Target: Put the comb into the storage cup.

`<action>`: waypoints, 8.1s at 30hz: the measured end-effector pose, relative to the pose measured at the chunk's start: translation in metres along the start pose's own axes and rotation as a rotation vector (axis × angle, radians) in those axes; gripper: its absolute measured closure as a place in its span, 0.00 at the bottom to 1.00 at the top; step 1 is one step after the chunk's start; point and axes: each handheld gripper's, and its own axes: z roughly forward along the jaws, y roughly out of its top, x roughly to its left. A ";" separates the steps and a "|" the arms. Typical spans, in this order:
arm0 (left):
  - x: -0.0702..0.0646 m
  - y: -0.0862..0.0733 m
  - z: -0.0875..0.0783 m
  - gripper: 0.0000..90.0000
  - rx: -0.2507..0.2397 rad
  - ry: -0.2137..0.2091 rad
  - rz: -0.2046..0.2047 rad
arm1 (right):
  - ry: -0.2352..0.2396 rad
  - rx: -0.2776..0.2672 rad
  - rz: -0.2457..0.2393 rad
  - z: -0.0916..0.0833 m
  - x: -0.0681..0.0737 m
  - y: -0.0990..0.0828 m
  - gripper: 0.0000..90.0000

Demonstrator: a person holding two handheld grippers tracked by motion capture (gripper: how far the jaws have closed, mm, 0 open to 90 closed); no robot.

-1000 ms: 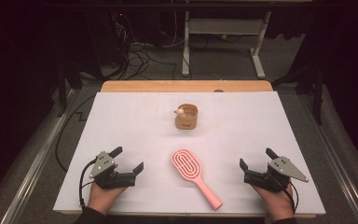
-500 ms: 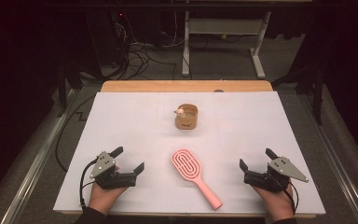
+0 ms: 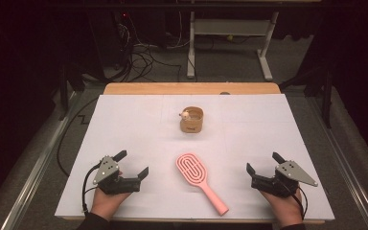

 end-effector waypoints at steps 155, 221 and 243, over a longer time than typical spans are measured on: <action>0.007 0.001 -0.003 0.00 -0.019 -0.024 -0.013 | 0.341 0.198 0.001 0.009 0.052 0.007 0.24; 0.005 0.001 0.002 0.00 -0.015 -0.046 0.008 | 0.458 0.567 -0.291 0.042 0.095 0.037 0.00; 0.004 0.003 0.005 0.00 -0.018 -0.055 0.019 | 0.505 0.595 -0.357 0.065 0.119 0.051 0.00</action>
